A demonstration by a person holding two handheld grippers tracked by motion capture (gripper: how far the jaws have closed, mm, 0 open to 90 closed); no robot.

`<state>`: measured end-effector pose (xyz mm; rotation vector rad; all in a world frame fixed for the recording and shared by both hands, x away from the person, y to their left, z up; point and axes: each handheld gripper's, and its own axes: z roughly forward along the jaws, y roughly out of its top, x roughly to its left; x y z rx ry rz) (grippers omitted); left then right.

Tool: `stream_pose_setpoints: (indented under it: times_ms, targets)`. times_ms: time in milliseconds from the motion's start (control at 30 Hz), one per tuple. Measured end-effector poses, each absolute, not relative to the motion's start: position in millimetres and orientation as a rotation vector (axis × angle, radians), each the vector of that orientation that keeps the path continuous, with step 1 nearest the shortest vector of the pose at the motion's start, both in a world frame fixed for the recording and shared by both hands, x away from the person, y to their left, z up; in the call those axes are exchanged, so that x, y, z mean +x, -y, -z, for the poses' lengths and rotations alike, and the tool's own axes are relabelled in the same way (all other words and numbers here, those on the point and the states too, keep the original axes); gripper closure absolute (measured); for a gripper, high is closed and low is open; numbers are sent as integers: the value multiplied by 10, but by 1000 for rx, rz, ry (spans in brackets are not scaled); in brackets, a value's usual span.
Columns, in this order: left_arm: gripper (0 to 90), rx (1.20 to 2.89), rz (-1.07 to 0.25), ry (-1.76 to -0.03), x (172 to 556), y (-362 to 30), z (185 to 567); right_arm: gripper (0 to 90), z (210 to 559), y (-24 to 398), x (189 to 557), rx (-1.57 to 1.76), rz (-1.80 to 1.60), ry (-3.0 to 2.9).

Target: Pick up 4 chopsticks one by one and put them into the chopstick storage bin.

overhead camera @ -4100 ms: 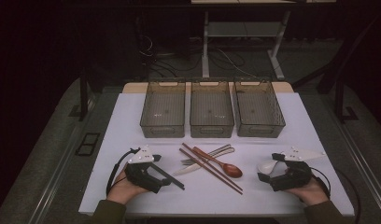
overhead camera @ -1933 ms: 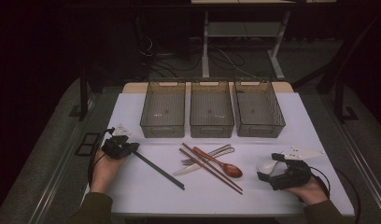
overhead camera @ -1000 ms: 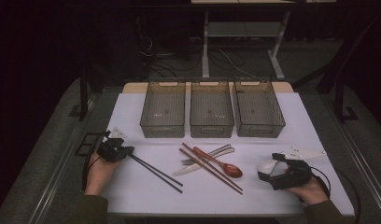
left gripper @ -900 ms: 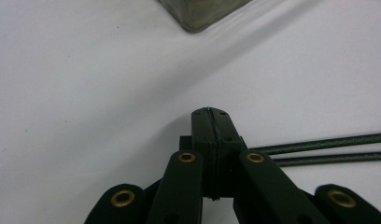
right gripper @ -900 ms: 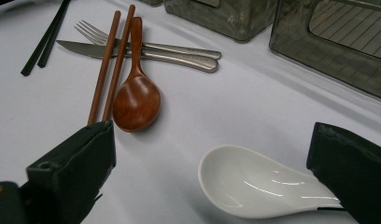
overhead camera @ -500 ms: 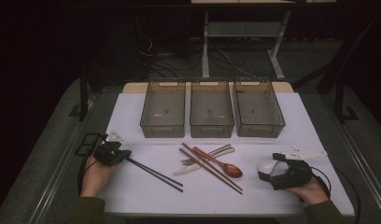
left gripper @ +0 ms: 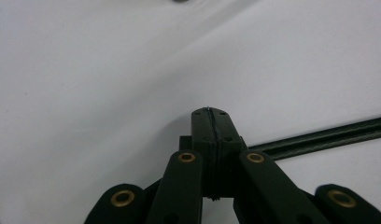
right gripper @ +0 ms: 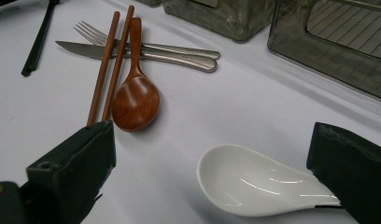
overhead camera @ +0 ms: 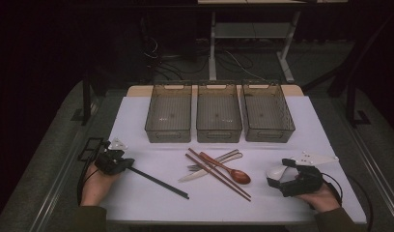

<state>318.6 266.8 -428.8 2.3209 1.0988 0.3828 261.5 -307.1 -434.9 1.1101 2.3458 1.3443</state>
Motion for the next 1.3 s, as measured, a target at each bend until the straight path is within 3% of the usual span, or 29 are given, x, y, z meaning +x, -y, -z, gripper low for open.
stream_pose_setpoints:
  times_ms: [533,867,1300]
  targets:
    - [647,2268,-139,-674,2942,-1839,4116,13,4352,3077,2617,1110,-1348,-2346]
    - [640,2296,7,-448,2668,-1433,4201,13,4360,3069,2618,1108,-1345,-2356]
    - [631,2380,32,-354,2666,-1309,4348,13,4362,3067,2618,1109,-1345,-2356]
